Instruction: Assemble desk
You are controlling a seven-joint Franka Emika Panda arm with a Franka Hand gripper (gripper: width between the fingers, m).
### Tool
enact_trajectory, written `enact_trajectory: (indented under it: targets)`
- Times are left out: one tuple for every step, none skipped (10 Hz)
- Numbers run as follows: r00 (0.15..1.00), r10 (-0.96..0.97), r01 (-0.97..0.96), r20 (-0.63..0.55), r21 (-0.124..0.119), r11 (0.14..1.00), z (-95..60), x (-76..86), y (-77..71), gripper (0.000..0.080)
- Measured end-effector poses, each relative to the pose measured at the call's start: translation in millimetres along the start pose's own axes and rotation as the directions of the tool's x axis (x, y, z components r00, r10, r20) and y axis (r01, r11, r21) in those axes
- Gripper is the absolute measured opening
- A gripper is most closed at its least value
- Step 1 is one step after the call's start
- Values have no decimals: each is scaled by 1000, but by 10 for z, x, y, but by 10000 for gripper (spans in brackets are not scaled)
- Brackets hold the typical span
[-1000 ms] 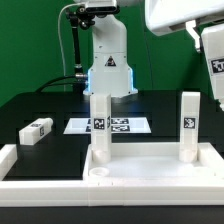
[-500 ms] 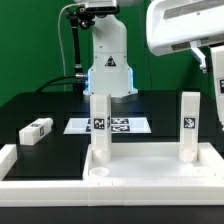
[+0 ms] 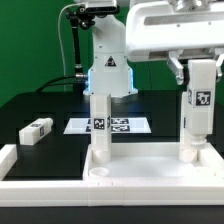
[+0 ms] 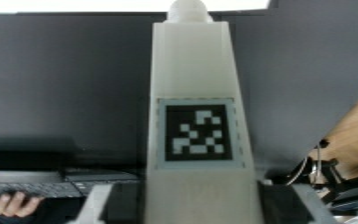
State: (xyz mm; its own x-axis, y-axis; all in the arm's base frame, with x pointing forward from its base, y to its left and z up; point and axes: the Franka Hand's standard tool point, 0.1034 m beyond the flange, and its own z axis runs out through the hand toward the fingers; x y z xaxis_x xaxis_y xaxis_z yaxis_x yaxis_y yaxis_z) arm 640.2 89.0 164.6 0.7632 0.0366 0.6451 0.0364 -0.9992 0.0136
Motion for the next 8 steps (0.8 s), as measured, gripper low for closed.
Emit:
enact_trajectory:
  targets:
    - [998, -59, 59, -19, -10, 998, 15, -19, 76, 291]
    - [999, -36, 36, -9, -14, 999, 22, -25, 83, 291]
    - [999, -43, 43, -8, -13, 999, 23, -28, 72, 291]
    - [999, -45, 45, -7, -12, 999, 25, -33, 61, 291]
    - [999, -45, 45, 20, -4, 999, 40, -45, 8, 291]
    - [999, -45, 45, 26, 3, 999, 51, -45, -27, 291]
    - [998, -47, 47, 33, 6, 999, 77, -87, -50, 291]
    - [997, -48, 47, 58, 10, 999, 96, -128, -92, 291]
